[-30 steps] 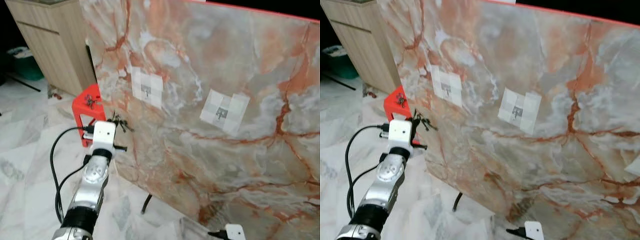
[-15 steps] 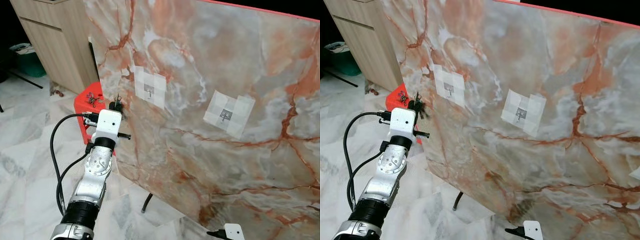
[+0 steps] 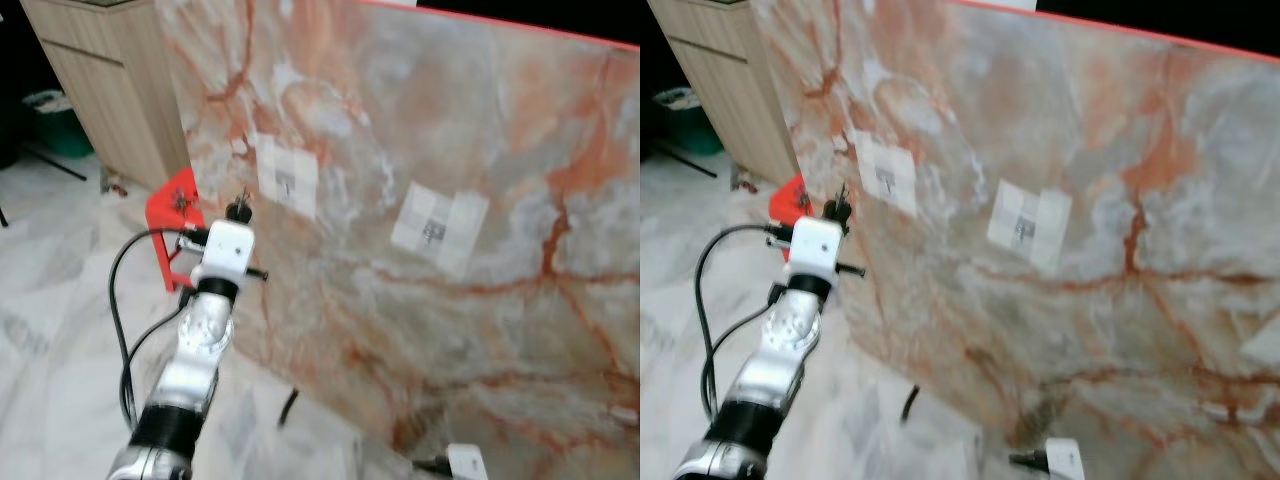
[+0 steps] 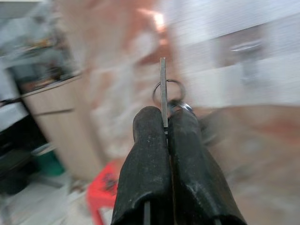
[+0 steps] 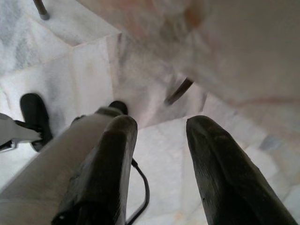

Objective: Hang keys on a hook

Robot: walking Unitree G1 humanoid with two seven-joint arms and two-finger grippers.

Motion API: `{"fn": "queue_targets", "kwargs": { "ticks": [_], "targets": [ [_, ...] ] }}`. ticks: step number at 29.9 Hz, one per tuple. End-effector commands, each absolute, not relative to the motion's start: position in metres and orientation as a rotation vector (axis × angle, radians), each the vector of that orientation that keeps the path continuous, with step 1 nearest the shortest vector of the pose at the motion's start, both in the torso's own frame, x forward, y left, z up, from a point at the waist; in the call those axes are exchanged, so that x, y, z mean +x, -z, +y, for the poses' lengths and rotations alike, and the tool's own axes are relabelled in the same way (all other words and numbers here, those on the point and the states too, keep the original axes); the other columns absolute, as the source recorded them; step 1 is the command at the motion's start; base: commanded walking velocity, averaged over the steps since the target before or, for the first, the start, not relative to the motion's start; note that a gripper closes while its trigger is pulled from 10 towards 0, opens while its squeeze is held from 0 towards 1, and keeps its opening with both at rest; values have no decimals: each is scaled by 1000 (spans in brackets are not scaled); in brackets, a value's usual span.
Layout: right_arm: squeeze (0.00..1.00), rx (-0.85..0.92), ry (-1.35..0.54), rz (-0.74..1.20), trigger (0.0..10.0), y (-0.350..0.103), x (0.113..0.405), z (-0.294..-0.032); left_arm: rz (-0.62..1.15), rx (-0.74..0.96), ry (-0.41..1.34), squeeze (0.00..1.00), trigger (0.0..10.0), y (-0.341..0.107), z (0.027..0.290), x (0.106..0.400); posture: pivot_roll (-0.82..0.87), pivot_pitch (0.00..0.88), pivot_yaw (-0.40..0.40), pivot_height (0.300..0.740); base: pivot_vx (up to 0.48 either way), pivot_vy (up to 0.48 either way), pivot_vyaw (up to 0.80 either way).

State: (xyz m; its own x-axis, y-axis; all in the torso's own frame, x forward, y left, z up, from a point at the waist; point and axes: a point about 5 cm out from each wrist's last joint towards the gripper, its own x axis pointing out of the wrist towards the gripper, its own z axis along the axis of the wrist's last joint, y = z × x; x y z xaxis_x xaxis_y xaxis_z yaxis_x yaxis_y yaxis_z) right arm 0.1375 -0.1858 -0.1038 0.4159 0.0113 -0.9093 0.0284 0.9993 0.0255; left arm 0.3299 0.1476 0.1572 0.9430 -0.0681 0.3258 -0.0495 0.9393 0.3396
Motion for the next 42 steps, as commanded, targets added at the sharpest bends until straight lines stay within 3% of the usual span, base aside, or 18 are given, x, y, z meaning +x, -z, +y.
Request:
{"fn": "queue_targets", "kwargs": {
  "ticks": [1, 21, 27, 37, 42],
  "targets": [
    [0, 42, 12, 1126, 10000, 103, 141, -185, -348, 377, -32, 0, 10000, -162, 154, 330, -60, 20, -48, 740, 0, 0, 0],
    [0, 40, 14, 1125, 10000, 102, 141, -186, -359, 459, -42, 0, 10000, -164, 151, 333, -61, 28, -59, 740, 0, 0, 0],
    [0, 37, 14, 1125, 10000, 102, 142, -187, -349, 416, 113, 0, 10000, -164, 133, 338, -60, 27, -63, 740, 0, 0, 0],
    [0, 35, 11, 1125, 10000, 102, 142, -186, -351, 429, 141, 0, 10000, -167, 129, 344, -57, 27, -65, 740, 0, 0, 0],
    [0, 37, 14, 1124, 10000, 102, 142, -187, -348, 396, 234, 0, 10000, -169, 118, 346, -59, 25, -66, 740, 0, 0, 0]
  ]
}}
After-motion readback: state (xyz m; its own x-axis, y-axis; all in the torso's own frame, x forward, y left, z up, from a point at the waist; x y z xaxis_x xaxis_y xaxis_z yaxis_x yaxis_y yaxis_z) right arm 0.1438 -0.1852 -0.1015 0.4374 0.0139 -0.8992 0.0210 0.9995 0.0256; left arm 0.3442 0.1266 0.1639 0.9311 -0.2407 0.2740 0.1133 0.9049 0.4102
